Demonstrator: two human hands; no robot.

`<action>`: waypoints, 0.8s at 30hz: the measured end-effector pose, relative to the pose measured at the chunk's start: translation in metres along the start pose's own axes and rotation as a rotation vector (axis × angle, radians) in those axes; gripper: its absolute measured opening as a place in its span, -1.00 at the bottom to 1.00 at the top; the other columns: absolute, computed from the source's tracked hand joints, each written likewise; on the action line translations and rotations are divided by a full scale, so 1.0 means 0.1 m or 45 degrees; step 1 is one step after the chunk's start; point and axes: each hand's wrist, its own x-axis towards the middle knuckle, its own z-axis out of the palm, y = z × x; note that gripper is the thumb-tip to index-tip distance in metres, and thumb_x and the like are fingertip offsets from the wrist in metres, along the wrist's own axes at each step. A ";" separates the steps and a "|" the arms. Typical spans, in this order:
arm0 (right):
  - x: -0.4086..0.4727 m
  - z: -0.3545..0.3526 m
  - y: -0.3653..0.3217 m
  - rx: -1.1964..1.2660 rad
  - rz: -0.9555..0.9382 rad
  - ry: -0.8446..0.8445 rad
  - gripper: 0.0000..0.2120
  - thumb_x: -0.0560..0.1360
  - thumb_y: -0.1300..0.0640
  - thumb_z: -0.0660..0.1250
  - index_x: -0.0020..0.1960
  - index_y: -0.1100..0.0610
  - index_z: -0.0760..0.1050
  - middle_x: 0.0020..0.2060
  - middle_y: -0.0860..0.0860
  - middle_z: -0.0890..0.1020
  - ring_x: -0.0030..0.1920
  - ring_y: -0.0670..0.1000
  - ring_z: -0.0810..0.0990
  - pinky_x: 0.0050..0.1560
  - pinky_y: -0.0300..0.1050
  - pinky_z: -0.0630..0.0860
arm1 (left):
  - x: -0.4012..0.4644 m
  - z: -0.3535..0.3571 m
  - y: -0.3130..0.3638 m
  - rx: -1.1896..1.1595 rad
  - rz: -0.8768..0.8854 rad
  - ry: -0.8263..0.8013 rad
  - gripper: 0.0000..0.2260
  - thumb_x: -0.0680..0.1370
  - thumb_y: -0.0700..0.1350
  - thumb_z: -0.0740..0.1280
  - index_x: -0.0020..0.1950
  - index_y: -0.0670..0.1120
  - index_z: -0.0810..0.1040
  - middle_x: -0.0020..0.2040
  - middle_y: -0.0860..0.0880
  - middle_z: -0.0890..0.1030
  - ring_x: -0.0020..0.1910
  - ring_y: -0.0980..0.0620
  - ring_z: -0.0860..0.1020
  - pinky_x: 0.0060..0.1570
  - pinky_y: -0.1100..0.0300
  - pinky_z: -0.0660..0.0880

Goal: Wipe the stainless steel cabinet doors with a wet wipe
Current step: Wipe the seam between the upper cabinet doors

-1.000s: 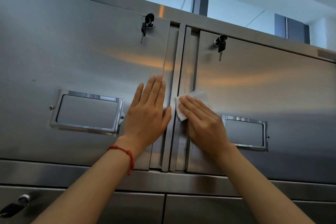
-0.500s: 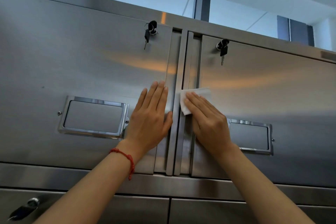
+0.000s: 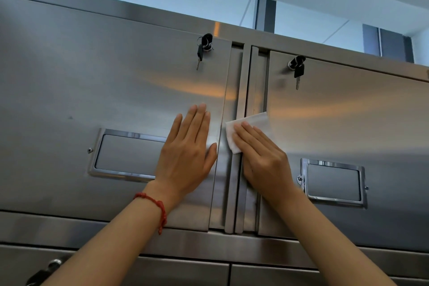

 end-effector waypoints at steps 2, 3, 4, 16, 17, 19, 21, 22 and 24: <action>-0.04 -0.01 -0.01 0.016 -0.012 0.006 -0.74 0.58 0.29 0.16 0.11 0.35 0.58 0.13 0.26 0.60 0.20 0.18 0.55 0.26 0.07 0.43 | 0.00 0.01 0.00 0.007 -0.002 -0.008 -0.48 0.59 0.02 0.04 0.42 -0.31 0.31 0.43 -0.27 0.30 0.44 -0.17 0.26 0.39 -0.09 0.21; -0.06 -0.01 -0.01 0.021 -0.021 0.007 -0.71 0.62 0.26 0.12 0.11 0.34 0.59 0.12 0.26 0.59 0.20 0.18 0.55 0.26 0.07 0.44 | 0.00 0.01 0.00 0.010 -0.003 -0.014 -0.47 0.59 0.03 0.04 0.42 -0.31 0.30 0.44 -0.26 0.29 0.44 -0.17 0.25 0.40 -0.09 0.21; -0.06 -0.01 0.00 0.024 -0.031 0.004 -0.70 0.63 0.24 0.10 0.10 0.34 0.59 0.12 0.26 0.60 0.20 0.18 0.55 0.26 0.07 0.44 | -0.01 0.01 -0.01 0.012 -0.004 -0.017 -0.47 0.60 0.03 0.03 0.43 -0.31 0.30 0.44 -0.26 0.29 0.45 -0.17 0.25 0.40 -0.09 0.21; -0.05 -0.03 0.02 0.049 -0.020 -0.051 -0.73 0.56 0.28 0.17 0.13 0.34 0.58 0.14 0.26 0.59 0.21 0.18 0.55 0.26 0.08 0.45 | -0.01 0.01 0.00 0.017 -0.002 -0.017 -0.48 0.60 0.03 0.02 0.42 -0.31 0.31 0.44 -0.27 0.30 0.44 -0.17 0.26 0.39 -0.11 0.23; -0.06 -0.04 0.02 0.051 -0.028 -0.065 -0.73 0.54 0.28 0.19 0.13 0.34 0.57 0.14 0.26 0.59 0.21 0.18 0.55 0.25 0.08 0.45 | -0.01 0.01 0.00 0.021 0.000 -0.020 -0.48 0.60 0.03 0.03 0.42 -0.31 0.30 0.44 -0.27 0.30 0.44 -0.17 0.26 0.39 -0.10 0.23; -0.06 -0.05 0.05 0.043 -0.044 -0.075 -0.74 0.55 0.27 0.18 0.13 0.34 0.58 0.14 0.26 0.59 0.21 0.18 0.55 0.25 0.08 0.45 | -0.01 0.01 0.00 0.019 0.001 -0.024 -0.48 0.59 0.02 0.03 0.42 -0.31 0.31 0.43 -0.27 0.30 0.44 -0.18 0.27 0.39 -0.10 0.23; 0.01 -0.04 0.09 0.035 -0.044 -0.072 -0.75 0.54 0.28 0.21 0.12 0.33 0.58 0.13 0.25 0.59 0.20 0.17 0.56 0.25 0.08 0.45 | -0.01 0.00 0.00 0.019 -0.002 -0.023 -0.48 0.59 0.02 0.04 0.42 -0.31 0.32 0.43 -0.27 0.31 0.43 -0.18 0.27 0.39 -0.11 0.24; 0.05 -0.04 0.11 0.033 -0.032 -0.073 -0.74 0.51 0.29 0.23 0.12 0.33 0.58 0.13 0.25 0.60 0.20 0.17 0.56 0.25 0.08 0.45 | -0.01 0.00 0.00 0.018 -0.004 -0.022 -0.48 0.59 0.02 0.04 0.42 -0.30 0.32 0.43 -0.27 0.31 0.43 -0.18 0.27 0.39 -0.11 0.24; 0.10 -0.02 0.11 0.036 0.005 -0.066 -0.72 0.47 0.30 0.22 0.11 0.34 0.59 0.12 0.25 0.60 0.19 0.18 0.56 0.24 0.09 0.45 | -0.01 0.00 0.00 0.014 -0.007 -0.016 -0.48 0.59 0.02 0.04 0.42 -0.30 0.32 0.43 -0.26 0.31 0.44 -0.17 0.27 0.39 -0.10 0.24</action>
